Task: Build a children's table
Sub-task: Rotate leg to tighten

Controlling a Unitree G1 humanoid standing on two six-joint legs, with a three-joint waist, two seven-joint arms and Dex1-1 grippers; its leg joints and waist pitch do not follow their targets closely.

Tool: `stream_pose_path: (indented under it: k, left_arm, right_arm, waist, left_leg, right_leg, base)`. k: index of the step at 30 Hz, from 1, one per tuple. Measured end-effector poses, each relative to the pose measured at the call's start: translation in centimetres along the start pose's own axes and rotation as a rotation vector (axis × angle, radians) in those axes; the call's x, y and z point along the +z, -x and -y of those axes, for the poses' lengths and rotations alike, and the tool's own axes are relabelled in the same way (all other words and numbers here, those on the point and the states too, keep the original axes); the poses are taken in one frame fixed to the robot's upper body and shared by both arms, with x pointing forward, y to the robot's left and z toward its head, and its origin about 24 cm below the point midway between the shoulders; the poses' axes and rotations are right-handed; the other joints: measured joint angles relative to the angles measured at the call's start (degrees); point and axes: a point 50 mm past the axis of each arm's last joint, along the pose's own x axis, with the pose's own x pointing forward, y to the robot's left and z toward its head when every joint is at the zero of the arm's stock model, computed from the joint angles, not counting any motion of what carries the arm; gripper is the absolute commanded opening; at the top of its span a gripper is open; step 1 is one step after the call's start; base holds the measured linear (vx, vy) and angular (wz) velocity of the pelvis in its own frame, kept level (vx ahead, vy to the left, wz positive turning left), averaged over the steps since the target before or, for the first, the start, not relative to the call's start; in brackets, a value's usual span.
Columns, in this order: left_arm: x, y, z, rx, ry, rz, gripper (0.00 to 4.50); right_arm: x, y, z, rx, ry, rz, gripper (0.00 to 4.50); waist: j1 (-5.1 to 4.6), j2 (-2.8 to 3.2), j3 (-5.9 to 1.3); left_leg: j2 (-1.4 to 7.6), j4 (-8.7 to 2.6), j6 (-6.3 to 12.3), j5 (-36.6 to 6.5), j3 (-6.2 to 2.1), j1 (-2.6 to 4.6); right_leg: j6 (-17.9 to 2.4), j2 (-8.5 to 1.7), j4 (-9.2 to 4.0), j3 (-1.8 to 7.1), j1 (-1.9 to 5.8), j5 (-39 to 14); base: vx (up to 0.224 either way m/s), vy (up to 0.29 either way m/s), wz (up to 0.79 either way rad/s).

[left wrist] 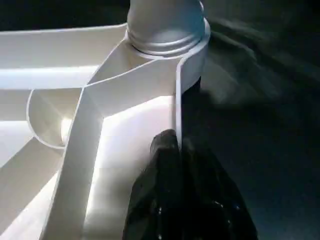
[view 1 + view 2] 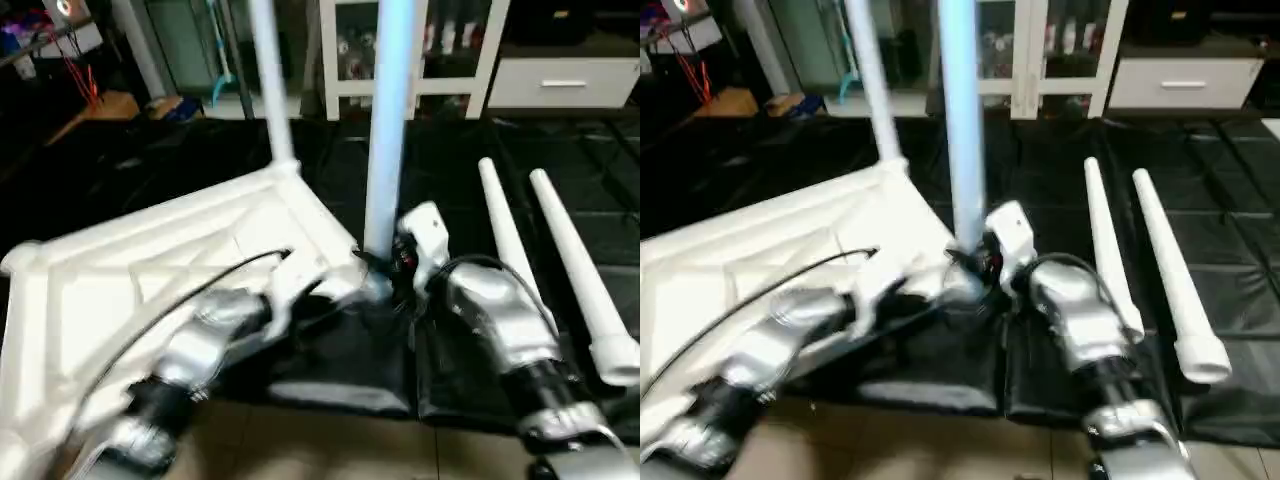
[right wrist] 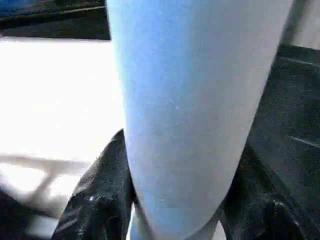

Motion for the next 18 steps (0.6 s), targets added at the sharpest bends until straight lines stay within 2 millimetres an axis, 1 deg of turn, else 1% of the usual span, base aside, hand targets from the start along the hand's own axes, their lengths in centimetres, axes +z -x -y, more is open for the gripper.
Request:
stream_pose_path:
  k: [3, 5, 8, 9, 10, 11, 12, 13, 14, 17, 18]
  left_arm:
    - [0.8, -1.8, -0.1, 0.069, 0.018, 0.004, 0.00]
    - [1.0, -2.1, -0.2, 0.075, 0.023, 0.004, 0.00]
    - [0.9, -2.2, -0.3, 0.077, 0.022, 0.010, 0.00]
    - [0.9, -2.2, -0.3, 0.075, 0.020, 0.013, 0.00]
    - [0.9, -2.2, -0.3, 0.075, 0.019, 0.014, 0.00]
    - [0.8, -2.1, -0.3, 0.076, 0.017, 0.015, 0.00]
    - [0.7, -2.0, -0.4, 0.070, 0.012, 0.016, 0.00]
    - [0.6, -1.8, -0.5, 0.063, 0.006, 0.017, 0.00]
    - [0.4, -1.5, -0.6, 0.058, -0.001, 0.018, 0.00]
    - [0.0, -0.6, -1.3, 0.053, -0.025, 0.016, 0.00]
    - [-0.5, 0.1, -1.3, 0.021, -0.040, 0.020, 0.00]
  right_arm:
    - [0.3, -1.3, -0.5, -0.179, -0.064, 0.010, 1.89]
    - [0.2, -1.5, -0.7, -0.216, -0.070, 0.016, 1.89]
    - [0.2, -1.6, -0.8, -0.213, -0.066, 0.028, 1.89]
    - [0.1, -1.5, -0.8, -0.207, -0.064, 0.034, 1.89]
    - [0.1, -1.5, -0.8, -0.204, -0.063, 0.036, 2.24]
    - [0.1, -1.5, -0.8, -0.198, -0.062, 0.038, 2.45]
    - [0.1, -1.3, -0.8, -0.167, -0.109, 0.056, 2.45]
    - [0.0, -0.9, -0.8, -0.135, -0.153, 0.079, 2.63]
    - [-0.1, -0.7, -0.8, -0.108, -0.181, 0.095, 2.63]
    - [0.3, -0.2, -1.1, -0.014, -0.199, 0.144, 2.98]
    - [0.3, 0.3, -1.2, 0.060, -0.186, 0.151, 3.03]
  waist:
    - [-0.20, -0.10, 0.07]
    - [-0.22, -0.10, 0.07]
    - [-0.29, -0.12, 0.08]
    - [-0.31, -0.12, 0.08]
    - [-0.33, -0.12, 0.08]
    - [-0.37, -0.12, 0.08]
    - [-0.46, -0.15, 0.10]
    - [-0.54, -0.16, 0.11]
    - [-0.52, -0.15, 0.10]
    - [-1.25, -0.12, 0.09]
    - [-1.50, -0.06, 0.09]
  left_leg:
    - [-0.06, -0.01, 0.00, 0.00, -0.05, -0.11]
    - [-0.06, -0.04, 0.01, 0.00, -0.12, -0.22]
    - [-0.06, -0.04, 0.01, 0.00, -0.14, -0.26]
    - [-0.06, -0.05, 0.01, -0.01, -0.14, -0.30]
    - [-0.06, -0.05, 0.01, -0.01, -0.14, -0.30]
    - [-0.05, -0.06, 0.01, 0.00, -0.15, -0.29]
    - [-0.05, -0.10, 0.01, -0.01, -0.14, -0.29]
    - [-0.05, -0.17, 0.01, -0.01, -0.14, -0.29]
    - [-0.05, -0.22, 0.01, 0.00, -0.14, -0.29]
    - [0.00, -0.26, 0.01, 0.00, -0.15, -0.30]
    - [0.02, -0.28, 0.01, 0.00, -0.23, -0.29]
  right_leg:
    - [0.05, -0.04, -0.12, -0.03, 0.00, -0.03]
    - [0.05, -0.03, -0.23, -0.09, -0.01, -0.03]
    - [0.04, -0.04, -0.24, -0.11, 0.00, -0.03]
    - [0.04, -0.04, -0.24, -0.11, -0.02, -0.03]
    - [0.04, -0.04, -0.23, -0.11, -0.02, -0.02]
    - [0.04, -0.04, -0.23, -0.11, -0.02, -0.02]
    - [0.04, -0.04, -0.23, -0.12, -0.05, -0.02]
    - [0.04, -0.04, -0.23, -0.12, -0.05, -0.02]
    - [0.03, -0.04, -0.21, -0.12, -0.08, -0.02]
    - [0.00, -0.03, -0.01, -0.19, -0.28, 0.01]
    - [0.00, -0.02, -0.01, -0.28, -0.32, 0.02]
  base:
    - [0.000, 0.000, 0.00]
    - [0.000, 0.000, 0.00]
    - [0.000, 0.000, 0.00]
    - [0.000, 0.000, 0.00]
    - [0.000, 0.000, 0.00]
    - [0.000, 0.000, 0.00]
    - [0.000, 0.000, 0.00]
    - [0.000, 0.000, 0.00]
    - [0.000, 0.000, 0.00]
    - [0.000, 0.000, 0.00]
    - [0.000, 0.000, 0.00]
